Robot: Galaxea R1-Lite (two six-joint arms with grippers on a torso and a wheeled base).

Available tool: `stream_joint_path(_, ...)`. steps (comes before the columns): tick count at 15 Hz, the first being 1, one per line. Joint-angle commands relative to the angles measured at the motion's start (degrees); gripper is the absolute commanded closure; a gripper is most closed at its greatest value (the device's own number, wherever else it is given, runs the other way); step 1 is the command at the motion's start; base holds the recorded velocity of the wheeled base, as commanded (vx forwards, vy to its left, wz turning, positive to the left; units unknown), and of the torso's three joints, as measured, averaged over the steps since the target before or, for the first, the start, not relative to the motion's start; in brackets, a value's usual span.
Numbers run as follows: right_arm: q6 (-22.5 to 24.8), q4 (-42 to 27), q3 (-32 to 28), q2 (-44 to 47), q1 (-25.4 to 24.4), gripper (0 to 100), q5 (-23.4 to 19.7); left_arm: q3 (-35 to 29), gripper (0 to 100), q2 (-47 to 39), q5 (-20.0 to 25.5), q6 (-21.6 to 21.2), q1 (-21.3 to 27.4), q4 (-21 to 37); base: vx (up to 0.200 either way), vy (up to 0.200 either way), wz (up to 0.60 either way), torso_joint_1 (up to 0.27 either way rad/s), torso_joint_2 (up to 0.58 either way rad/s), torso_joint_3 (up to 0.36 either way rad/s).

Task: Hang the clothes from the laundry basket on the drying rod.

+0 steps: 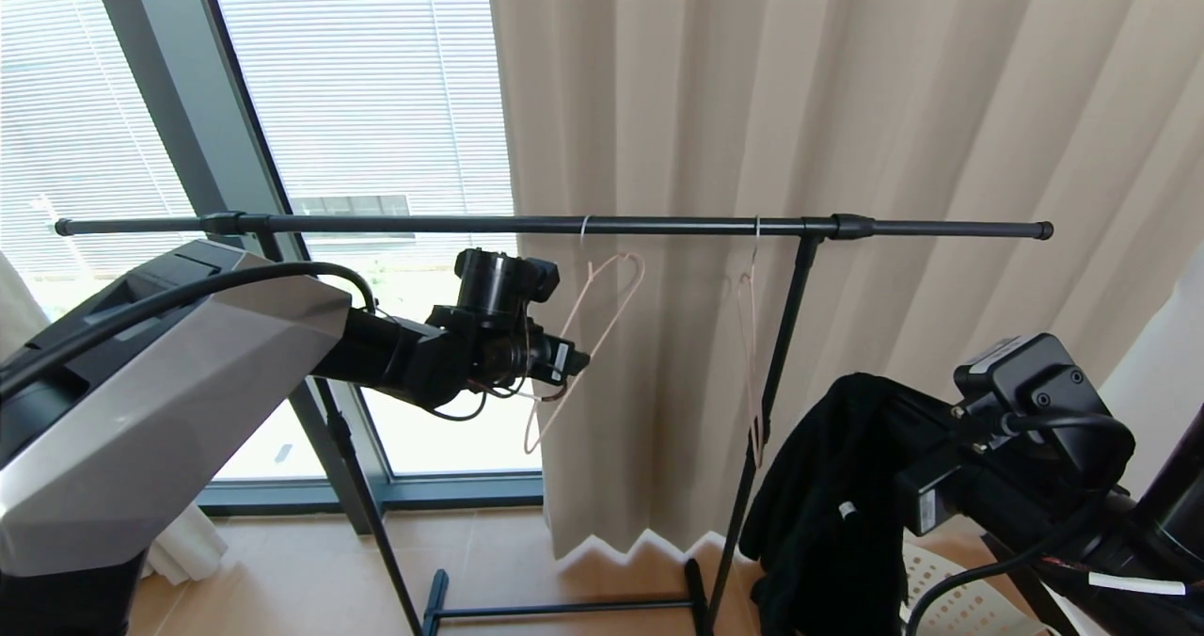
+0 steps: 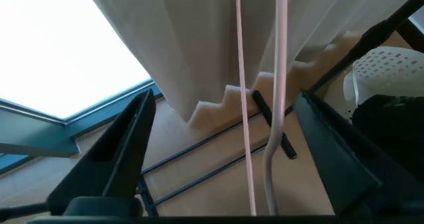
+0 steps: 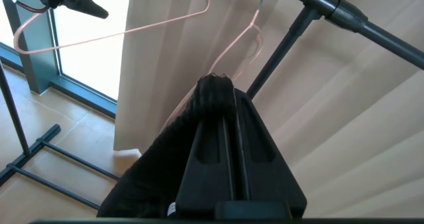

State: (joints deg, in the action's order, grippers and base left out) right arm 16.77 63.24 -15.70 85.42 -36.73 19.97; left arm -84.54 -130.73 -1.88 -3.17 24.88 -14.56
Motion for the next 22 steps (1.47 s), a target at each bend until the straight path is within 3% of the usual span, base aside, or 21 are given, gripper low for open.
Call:
stream_joint_path(1,0.01,0.04,-0.12,0.27,-0.01,100,-0.02,0.52,100,-0.23,-0.23,0.01,0.08,0.05,0.0,0.0,0.0,0.0,0.0,0.0)
stream_joint_path(11,0.01,0.04,-0.03,0.1,-0.01,100,-0.02,2.45,100,3.82,0.03,0.18,0.17,-0.21,0.0,0.0,0.0,0.0,0.0,0.0)
stream_joint_path(16,0.01,0.04,-0.03,0.01,-0.01,100,-0.02,10.63,100,10.67,0.3,0.09,1.75,-6.01,0.0,0.0,0.0,0.0,0.0,0.0)
stream_joint_path(21,0.01,0.04,0.23,0.27,-0.01,100,-0.02,26.62,100,19.37,0.12,-0.43,2.72,-13.75,0.0,0.0,0.0,0.0,0.0,0.0)
stream_joint_path(22,0.01,0.04,0.23,0.27,-0.01,100,-0.02,26.62,100,19.37,0.12,-0.43,2.72,-13.75,0.0,0.0,0.0,0.0,0.0,0.0)
